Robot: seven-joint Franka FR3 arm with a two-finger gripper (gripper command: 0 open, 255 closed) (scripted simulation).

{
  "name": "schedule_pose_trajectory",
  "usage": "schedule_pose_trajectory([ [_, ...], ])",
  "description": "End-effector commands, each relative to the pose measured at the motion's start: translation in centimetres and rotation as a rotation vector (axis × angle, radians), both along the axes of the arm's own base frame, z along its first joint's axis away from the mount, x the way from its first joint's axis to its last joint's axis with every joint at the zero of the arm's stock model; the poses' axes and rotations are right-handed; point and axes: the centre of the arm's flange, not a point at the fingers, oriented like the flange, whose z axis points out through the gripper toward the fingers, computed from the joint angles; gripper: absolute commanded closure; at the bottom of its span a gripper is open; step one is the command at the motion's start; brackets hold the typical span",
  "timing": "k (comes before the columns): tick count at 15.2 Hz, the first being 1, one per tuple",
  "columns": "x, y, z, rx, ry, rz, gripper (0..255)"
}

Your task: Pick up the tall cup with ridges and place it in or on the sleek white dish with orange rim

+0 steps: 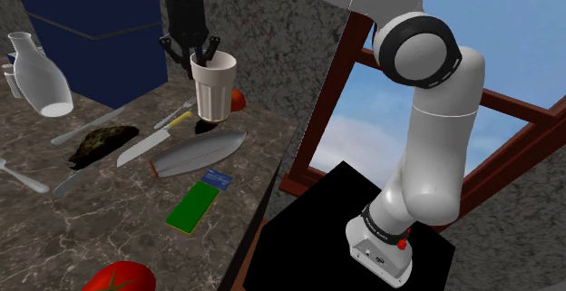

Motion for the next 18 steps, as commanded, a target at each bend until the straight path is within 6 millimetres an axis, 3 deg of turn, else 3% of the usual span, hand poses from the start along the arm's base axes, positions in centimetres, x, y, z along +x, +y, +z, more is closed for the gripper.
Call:
schedule_pose_trajectory([
  [1, -0.4, 2.0, 0.4, 0.0, -0.001, -0.001, 255],
  [18, -0.4, 2.0, -8.5, 0.0, -0.001, -0.001, 255],
])
